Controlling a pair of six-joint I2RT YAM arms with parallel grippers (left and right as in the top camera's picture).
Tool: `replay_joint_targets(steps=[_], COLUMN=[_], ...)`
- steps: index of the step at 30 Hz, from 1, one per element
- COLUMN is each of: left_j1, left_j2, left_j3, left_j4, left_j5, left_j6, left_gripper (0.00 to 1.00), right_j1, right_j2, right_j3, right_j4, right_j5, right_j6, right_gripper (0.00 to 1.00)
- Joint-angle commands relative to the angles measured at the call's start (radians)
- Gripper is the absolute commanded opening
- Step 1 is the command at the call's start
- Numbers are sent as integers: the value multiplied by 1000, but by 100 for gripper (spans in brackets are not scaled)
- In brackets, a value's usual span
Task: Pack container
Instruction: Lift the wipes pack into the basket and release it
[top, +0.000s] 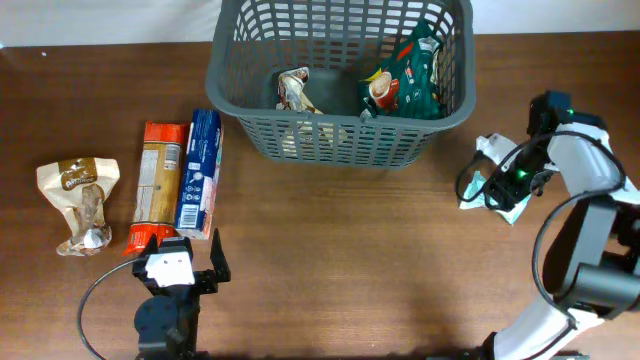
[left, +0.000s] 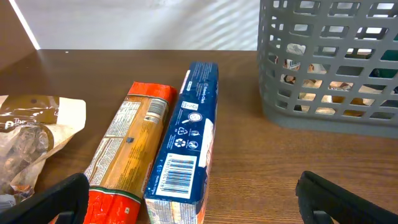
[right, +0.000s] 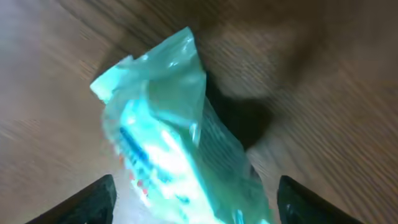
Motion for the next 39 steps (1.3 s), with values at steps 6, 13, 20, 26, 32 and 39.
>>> replay_joint_targets(steps=[6,13,20,26,32,39], left_j1=[4,4,4,4,4,4], left_j2=[-5,-5,-5,-5,-5,-5], left_j3=[-3,-3,-3,-3,-3,-3], left_j4=[-1,-1,-1,-1,-1,-1], left_j5=[-7,-7,-7,-7,-7,-7], left_j6=[-9,-9,-9,-9,-9,-9], left_gripper=[99,99,99,99,99,99], right_j1=[16,10,8,66,202,419], right_j2=[58,57,11,-14,-16,-2], right_j3=[-5,25,315,829,1165,1262], right_j4=[76,175,154,-114,-271,-243], right_j5=[33,26,26,-55,-57,-53], right_j6=[52,306,708,968,986,1260], right_gripper=[29,4,4,4,3,4])
